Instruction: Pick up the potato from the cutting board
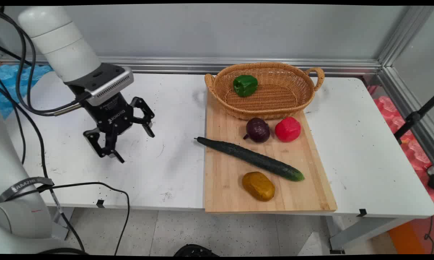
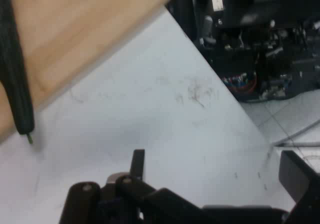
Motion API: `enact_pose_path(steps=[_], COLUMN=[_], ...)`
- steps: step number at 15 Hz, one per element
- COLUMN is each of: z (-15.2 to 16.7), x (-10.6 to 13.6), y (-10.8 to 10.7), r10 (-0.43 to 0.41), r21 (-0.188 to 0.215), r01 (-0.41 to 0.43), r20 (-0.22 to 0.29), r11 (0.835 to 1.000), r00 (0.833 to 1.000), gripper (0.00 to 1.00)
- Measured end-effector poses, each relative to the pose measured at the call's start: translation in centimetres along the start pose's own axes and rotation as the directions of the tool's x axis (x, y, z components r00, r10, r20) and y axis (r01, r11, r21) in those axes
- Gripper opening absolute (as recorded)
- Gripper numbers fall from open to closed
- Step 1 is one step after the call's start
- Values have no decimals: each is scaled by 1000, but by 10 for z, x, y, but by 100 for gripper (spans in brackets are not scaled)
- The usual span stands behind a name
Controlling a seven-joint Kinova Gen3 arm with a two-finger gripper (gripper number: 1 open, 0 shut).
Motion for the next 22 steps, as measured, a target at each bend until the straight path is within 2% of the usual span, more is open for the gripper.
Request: enact_pose_path(steps=[5,10,16,22], z=[16,42,80,125], x=[35,71,111,151], y=[-16,-38,-67,-98], r10=[-60,-99,-111,-89], r21=[31,56,79,98], r01=[62,105,121,100], r20=[-61,-102,-123,-111], r11=[998,993,989,990], r00=[996,990,986,990], gripper=[100,100,100,100])
